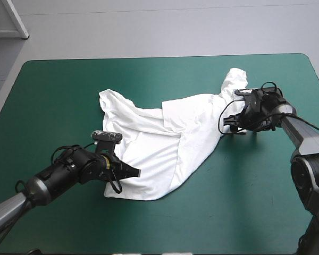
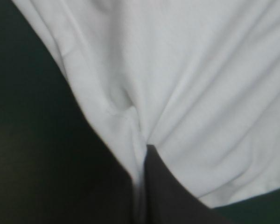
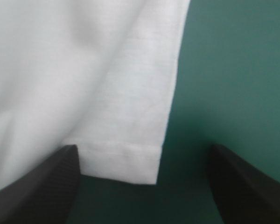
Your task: Fold the cloth
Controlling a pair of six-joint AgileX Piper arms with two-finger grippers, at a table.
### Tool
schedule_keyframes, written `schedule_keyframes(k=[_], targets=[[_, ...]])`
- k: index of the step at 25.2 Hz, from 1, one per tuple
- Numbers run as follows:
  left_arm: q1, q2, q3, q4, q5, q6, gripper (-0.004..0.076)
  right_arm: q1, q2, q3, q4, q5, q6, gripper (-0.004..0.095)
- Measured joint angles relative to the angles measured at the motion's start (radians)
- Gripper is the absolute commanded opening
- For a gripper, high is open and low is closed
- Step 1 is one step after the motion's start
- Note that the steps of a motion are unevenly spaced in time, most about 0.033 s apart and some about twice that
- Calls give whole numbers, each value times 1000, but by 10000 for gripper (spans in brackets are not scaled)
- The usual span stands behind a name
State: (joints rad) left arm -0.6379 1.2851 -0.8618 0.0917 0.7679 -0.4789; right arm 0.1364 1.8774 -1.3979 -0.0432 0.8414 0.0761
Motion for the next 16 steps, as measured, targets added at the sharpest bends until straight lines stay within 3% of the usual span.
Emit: schedule_keyframes(k=[3, 5, 7, 8, 10, 16], targets=[[0, -46, -62, 53, 90, -25, -10, -1, 16, -6, 24, -1, -17, 668], [0, -76, -98, 68, 136, -32, -10, -1, 22, -12, 30, 3, -29, 572], [0, -100, -123, 75, 164, -33, -10, -1, 30, -18, 43, 1, -45, 388], [0, -111, -133, 76, 177, -33, -10, -1, 32, -20, 43, -4, -54, 187], [-1, -135, -153, 86, 210, -34, -10, -1, 39, -24, 60, -31, -76, -10], [-1, -145, -208, 175, 315, -36, -10, -1, 18, -19, 68, -35, -76, -18]])
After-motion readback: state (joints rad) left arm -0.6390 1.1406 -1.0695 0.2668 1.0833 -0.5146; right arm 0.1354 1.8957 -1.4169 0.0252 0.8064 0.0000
